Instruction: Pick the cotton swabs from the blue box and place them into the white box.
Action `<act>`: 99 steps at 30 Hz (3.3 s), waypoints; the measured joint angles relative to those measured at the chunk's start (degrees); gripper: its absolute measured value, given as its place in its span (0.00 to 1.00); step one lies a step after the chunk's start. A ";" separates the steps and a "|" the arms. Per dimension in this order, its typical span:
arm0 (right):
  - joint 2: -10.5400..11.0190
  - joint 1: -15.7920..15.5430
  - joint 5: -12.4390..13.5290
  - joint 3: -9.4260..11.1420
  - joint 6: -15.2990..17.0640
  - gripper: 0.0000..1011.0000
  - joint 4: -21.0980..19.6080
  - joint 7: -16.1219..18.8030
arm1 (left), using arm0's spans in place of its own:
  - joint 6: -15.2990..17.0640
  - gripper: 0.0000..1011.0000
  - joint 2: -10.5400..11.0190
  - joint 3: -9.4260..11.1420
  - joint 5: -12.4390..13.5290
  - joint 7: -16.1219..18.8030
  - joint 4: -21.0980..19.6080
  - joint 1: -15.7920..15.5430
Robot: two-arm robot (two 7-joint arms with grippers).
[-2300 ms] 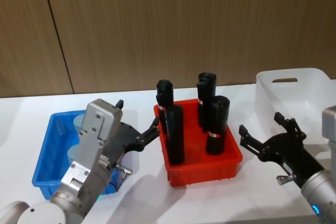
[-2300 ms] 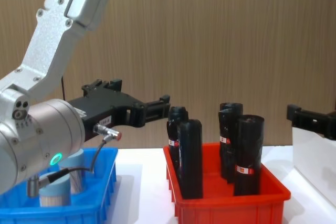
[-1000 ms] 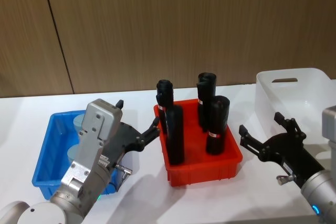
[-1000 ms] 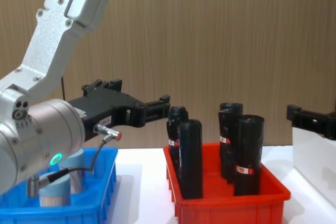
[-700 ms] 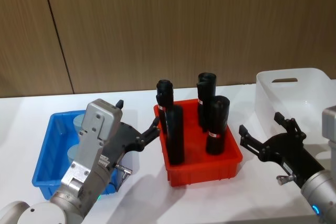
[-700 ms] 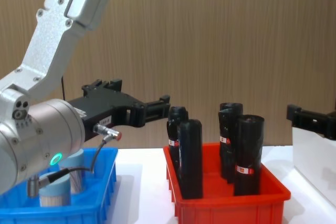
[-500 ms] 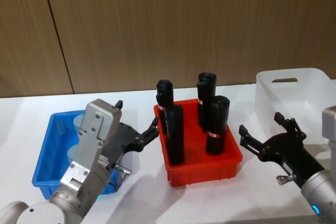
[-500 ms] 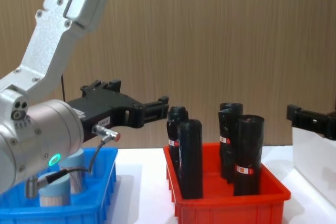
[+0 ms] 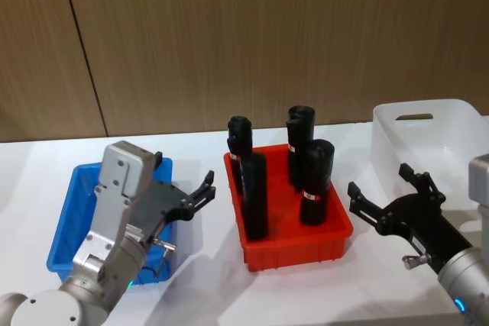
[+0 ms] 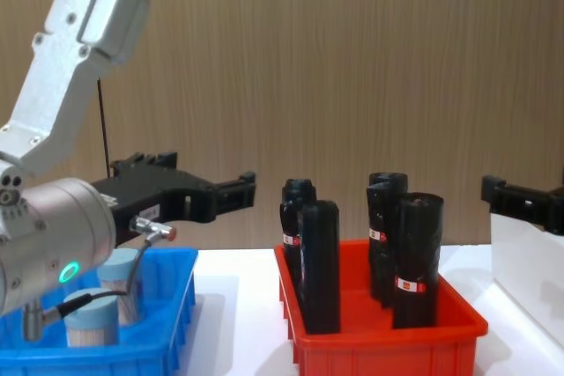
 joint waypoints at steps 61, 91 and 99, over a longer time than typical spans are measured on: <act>0.00 0.00 0.00 0.00 0.00 0.99 0.00 0.00 | 10.78 0.99 -3.22 -5.83 -12.31 6.01 17.31 -7.11; 0.00 0.00 0.00 0.00 0.00 0.99 0.00 0.00 | 12.22 0.99 -3.15 -6.99 -16.13 5.60 17.23 -5.56; 0.00 0.00 0.00 0.00 0.00 0.99 0.00 0.00 | 12.47 0.99 -3.40 -7.04 -16.35 5.21 17.72 -5.61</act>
